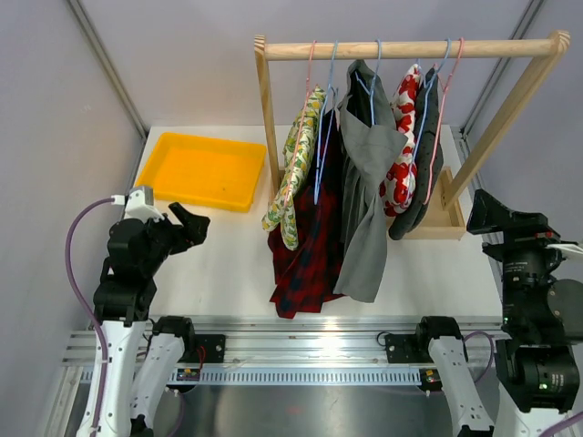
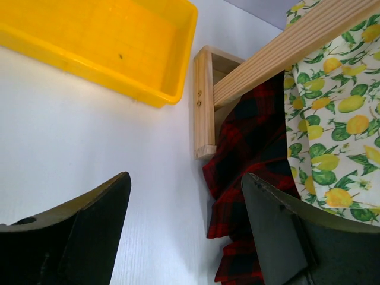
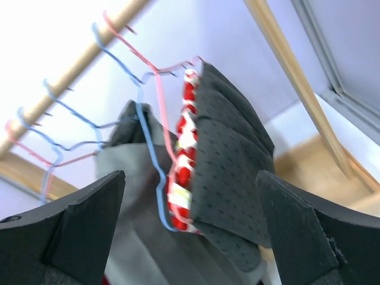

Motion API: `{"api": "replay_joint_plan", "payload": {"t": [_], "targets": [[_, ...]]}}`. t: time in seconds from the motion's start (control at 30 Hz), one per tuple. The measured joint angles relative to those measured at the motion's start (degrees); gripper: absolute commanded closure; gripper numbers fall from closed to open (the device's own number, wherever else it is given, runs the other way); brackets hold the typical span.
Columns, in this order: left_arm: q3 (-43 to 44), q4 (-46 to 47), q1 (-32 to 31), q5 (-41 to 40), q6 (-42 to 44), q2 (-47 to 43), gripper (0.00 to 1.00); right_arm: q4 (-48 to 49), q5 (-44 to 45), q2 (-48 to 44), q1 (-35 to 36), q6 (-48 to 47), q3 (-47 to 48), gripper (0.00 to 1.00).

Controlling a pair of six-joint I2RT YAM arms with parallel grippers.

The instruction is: Remove the skirt from the hanger

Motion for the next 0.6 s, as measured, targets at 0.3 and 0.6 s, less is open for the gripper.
{"api": "replay_joint_plan", "payload": {"t": [0.3, 0.6], "targets": [[-0.2, -2.0, 0.0, -1.4, 2.1, -0.6, 0.01, 3.6, -7.0, 3.5, 0.0, -5.8, 12.4, 0.0], [-0.8, -1.9, 0.0, 0.9, 3.1, 0.8, 0.01, 5.1, -10.3, 21.6, 0.0, -10.5, 31.3, 0.02]]}}
